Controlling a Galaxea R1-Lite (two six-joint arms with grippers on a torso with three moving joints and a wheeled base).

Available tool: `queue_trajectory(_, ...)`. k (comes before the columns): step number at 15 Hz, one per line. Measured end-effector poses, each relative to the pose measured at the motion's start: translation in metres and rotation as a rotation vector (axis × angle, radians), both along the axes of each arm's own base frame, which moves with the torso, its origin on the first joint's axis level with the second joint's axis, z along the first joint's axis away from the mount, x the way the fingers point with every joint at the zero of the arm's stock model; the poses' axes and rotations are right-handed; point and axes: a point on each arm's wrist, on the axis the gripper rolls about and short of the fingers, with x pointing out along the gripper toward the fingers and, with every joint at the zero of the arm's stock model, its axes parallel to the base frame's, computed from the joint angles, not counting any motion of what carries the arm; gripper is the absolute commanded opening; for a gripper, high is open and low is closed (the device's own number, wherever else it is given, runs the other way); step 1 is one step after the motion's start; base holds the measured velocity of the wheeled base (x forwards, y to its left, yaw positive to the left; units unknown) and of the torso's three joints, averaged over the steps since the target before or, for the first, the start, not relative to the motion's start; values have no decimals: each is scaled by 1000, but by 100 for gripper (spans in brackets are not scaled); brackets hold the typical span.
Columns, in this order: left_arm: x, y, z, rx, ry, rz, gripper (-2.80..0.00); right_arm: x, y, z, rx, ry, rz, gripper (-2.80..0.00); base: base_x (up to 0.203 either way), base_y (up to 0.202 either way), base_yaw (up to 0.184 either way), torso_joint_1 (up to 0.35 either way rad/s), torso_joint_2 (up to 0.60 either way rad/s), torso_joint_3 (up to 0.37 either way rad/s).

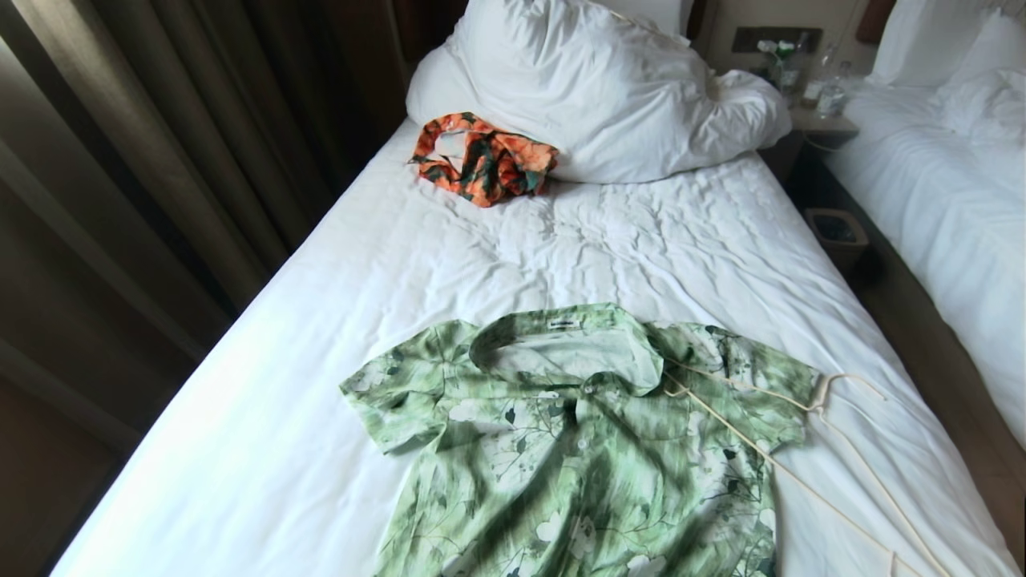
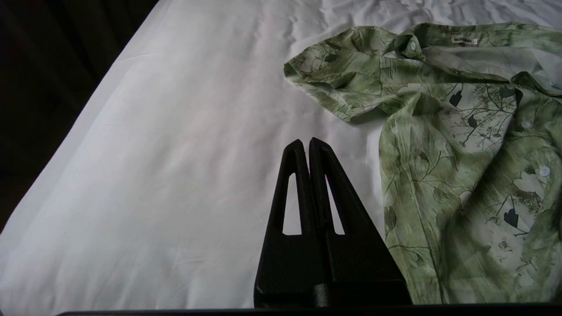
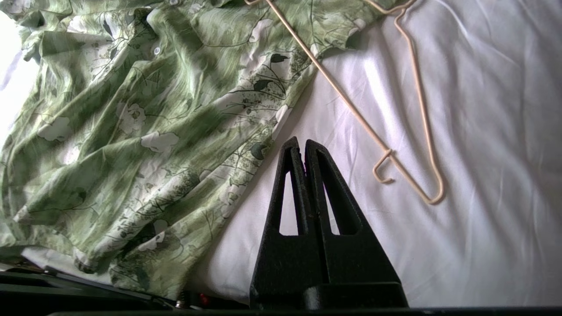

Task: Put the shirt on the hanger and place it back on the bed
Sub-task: Lift the shirt and hanger

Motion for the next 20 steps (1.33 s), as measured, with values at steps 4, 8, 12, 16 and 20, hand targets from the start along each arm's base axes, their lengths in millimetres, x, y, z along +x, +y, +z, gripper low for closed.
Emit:
queue_trajectory(4,0,0,0,0,0,0,-280,72,0,26,135,243,-40,-280,0,0,0,0,0,0)
queue_trajectory(8,0,0,0,-1,0,0,-280,156,-14,37,267,479,-81,-280,0,0,0,0,0,0)
queue_trajectory(12,0,0,0,0,0,0,-280,224,-59,25,386,698,-101,-280,0,0,0,0,0,0)
queue_trajectory(16,0,0,0,0,0,0,-280,268,-106,-6,419,917,-5,-280,0,0,0,0,0,0)
queue_trajectory(20,0,0,0,0,0,0,-280,259,-156,-36,458,1017,211,0,0,0,0,0,0,0)
